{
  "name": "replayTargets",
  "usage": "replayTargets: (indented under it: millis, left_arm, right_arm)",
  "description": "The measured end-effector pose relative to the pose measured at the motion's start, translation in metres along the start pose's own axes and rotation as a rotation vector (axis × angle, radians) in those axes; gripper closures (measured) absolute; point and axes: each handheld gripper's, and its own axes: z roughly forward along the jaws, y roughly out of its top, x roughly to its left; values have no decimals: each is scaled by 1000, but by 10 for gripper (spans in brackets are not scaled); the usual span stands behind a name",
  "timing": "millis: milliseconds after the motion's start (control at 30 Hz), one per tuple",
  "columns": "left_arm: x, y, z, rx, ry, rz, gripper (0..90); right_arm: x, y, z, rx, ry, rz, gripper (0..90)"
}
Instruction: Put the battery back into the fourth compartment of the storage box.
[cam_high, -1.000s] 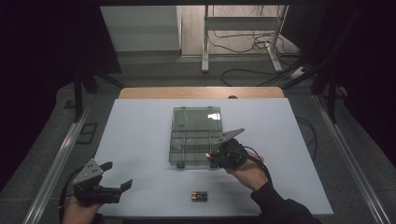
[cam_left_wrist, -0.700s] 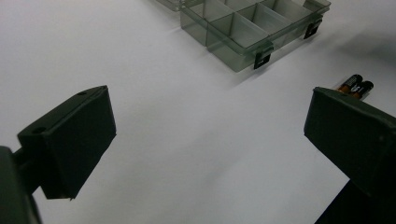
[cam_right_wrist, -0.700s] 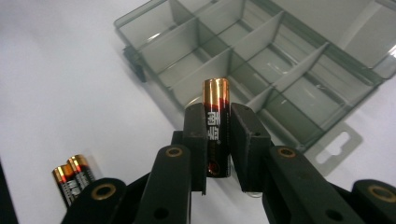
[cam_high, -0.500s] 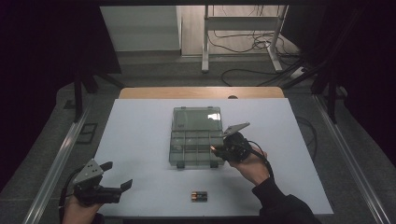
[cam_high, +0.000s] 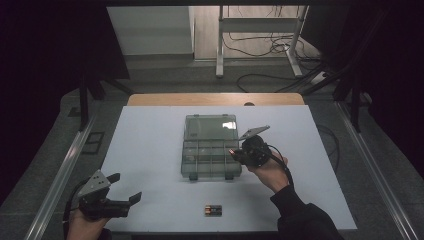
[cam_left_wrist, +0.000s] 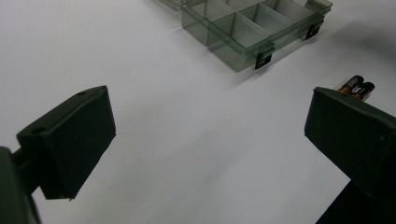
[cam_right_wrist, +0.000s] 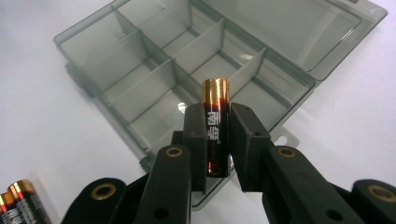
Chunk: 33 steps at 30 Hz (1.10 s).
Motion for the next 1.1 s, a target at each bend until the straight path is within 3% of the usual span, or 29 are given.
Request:
replayTargets:
  millis: [1100]
  left_arm:
    - [1,0,0,0,-2,-14,22]
  right_arm:
    - [-28,15,28,-10,-42,73,760]
